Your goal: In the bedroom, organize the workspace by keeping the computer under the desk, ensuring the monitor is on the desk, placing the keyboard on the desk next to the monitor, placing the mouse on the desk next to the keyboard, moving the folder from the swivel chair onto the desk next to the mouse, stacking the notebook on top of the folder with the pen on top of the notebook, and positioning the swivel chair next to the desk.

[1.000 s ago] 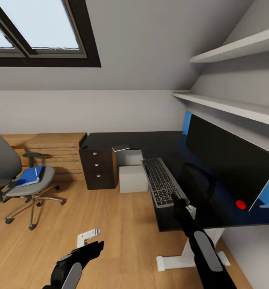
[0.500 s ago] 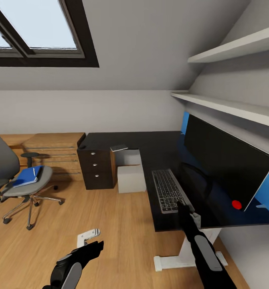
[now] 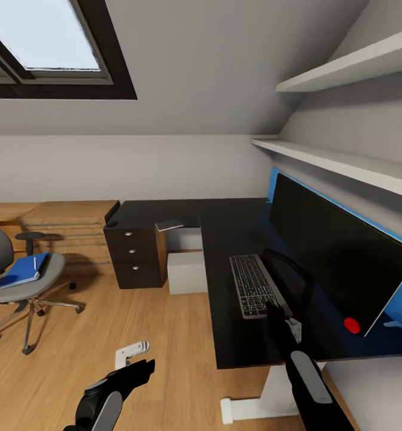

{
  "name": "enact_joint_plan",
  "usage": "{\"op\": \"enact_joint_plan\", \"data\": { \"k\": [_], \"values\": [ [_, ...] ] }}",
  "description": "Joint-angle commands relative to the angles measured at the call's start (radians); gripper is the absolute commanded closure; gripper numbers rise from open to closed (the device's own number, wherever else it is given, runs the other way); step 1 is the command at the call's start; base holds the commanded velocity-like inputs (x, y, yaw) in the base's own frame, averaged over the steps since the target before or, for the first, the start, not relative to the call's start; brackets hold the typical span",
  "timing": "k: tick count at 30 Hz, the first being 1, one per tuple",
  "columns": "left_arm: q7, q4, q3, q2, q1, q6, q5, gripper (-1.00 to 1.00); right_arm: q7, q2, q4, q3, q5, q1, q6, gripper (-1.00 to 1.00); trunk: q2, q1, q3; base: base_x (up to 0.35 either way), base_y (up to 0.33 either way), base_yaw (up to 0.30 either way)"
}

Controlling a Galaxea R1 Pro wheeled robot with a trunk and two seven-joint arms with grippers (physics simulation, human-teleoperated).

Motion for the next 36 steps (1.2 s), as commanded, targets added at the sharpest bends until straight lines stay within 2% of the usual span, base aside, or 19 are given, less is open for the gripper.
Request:
{"op": "enact_joint_plan", "data": {
  "k": [1,8,18,27,36],
  "values": [
    [0.01,-0.001,-0.001,0.0,-0.001,0.002,0.01,-1.0,0.003,0.001,0.0,-0.004,-0.011,-0.001,0.006,1.0,-0.001,0.001,-0.001,0.296,-0.06,0.0],
    [0.007,-0.001,-0.001,0.0,-0.001,0.002,0.012,-1.0,-0.009,0.001,0.0,-0.004,-0.013,-0.001,0.006,1.0,-0.001,0.001,-0.001,0.297,0.028,0.0],
    [0.012,-0.001,-0.001,-0.001,-0.001,0.002,0.011,-1.0,-0.011,0.001,0.0,-0.004,-0.013,-0.001,0.006,1.0,-0.001,0.001,-0.001,0.15,0.005,0.0],
    [0.01,-0.001,0.0,0.0,0.0,0.002,0.01,-1.0,-0.013,0.002,0.0,-0.004,-0.013,-0.001,0.006,1.0,-0.001,0.001,-0.001,0.025,0.0,0.0],
    [0.01,-0.004,0.002,0.0,-0.001,0.002,0.01,-1.0,-0.043,0.006,0.0,-0.005,-0.015,-0.001,0.006,1.0,-0.001,0.001,-0.001,0.0,0.0,0.0]
  ]
}}
